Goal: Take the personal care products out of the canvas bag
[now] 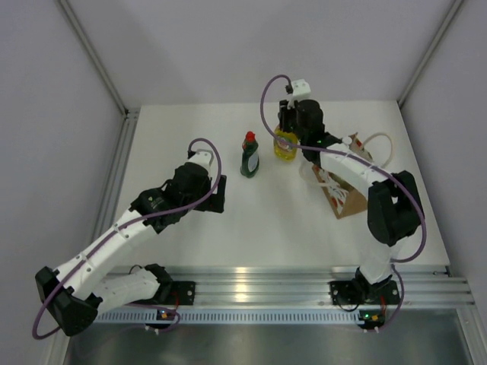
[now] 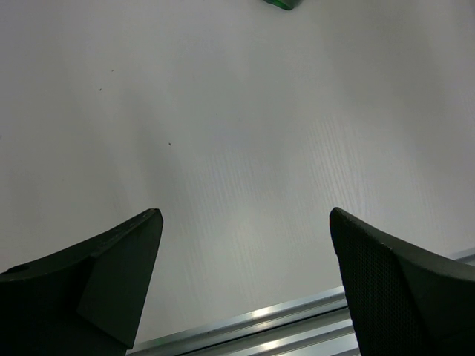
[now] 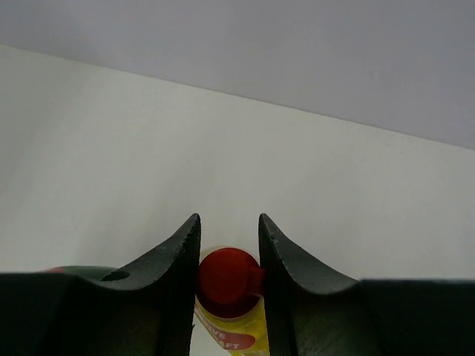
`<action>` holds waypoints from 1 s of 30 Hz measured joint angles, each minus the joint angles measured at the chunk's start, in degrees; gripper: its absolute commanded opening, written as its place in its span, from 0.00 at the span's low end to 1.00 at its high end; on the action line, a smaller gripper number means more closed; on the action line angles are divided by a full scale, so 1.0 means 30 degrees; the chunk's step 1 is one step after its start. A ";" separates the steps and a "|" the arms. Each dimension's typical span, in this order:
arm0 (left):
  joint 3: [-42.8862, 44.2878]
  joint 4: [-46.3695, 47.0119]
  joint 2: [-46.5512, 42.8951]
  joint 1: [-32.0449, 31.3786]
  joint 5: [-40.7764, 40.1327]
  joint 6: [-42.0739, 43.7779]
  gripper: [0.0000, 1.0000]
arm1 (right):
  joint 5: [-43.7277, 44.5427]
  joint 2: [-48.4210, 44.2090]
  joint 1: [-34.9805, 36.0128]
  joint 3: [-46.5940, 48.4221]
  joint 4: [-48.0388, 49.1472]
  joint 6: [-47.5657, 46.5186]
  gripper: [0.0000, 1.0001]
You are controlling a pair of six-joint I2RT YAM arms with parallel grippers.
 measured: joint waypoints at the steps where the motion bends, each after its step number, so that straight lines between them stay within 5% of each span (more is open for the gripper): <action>1: 0.0000 0.0000 0.0000 0.0000 0.0000 0.0000 0.98 | 0.0000 0.0044 0.0058 -0.0313 0.0240 0.0073 0.00; 9: 0.0000 0.0000 0.0000 0.0000 0.0015 0.0000 0.98 | 0.0087 0.0350 0.0466 -0.1778 0.1829 0.0379 0.01; 10: 0.0000 0.0000 0.0000 0.0000 0.0015 0.0000 0.98 | 0.0087 0.0350 0.0503 -0.1982 0.2033 0.0393 0.11; 14: 0.0000 0.0007 0.0000 0.0000 0.0029 0.0000 0.98 | 0.0291 0.0342 0.0561 -0.2761 0.3315 0.0481 0.18; 20: 0.0000 0.0007 0.0000 0.0000 0.0102 -0.0007 0.98 | 0.0474 0.0219 0.0561 -0.3483 0.4845 0.0656 0.80; 30: 0.0000 0.0007 -0.0080 0.0000 0.0699 -0.0590 0.98 | 0.0750 -0.2521 0.0539 -0.3497 0.3891 0.0299 0.79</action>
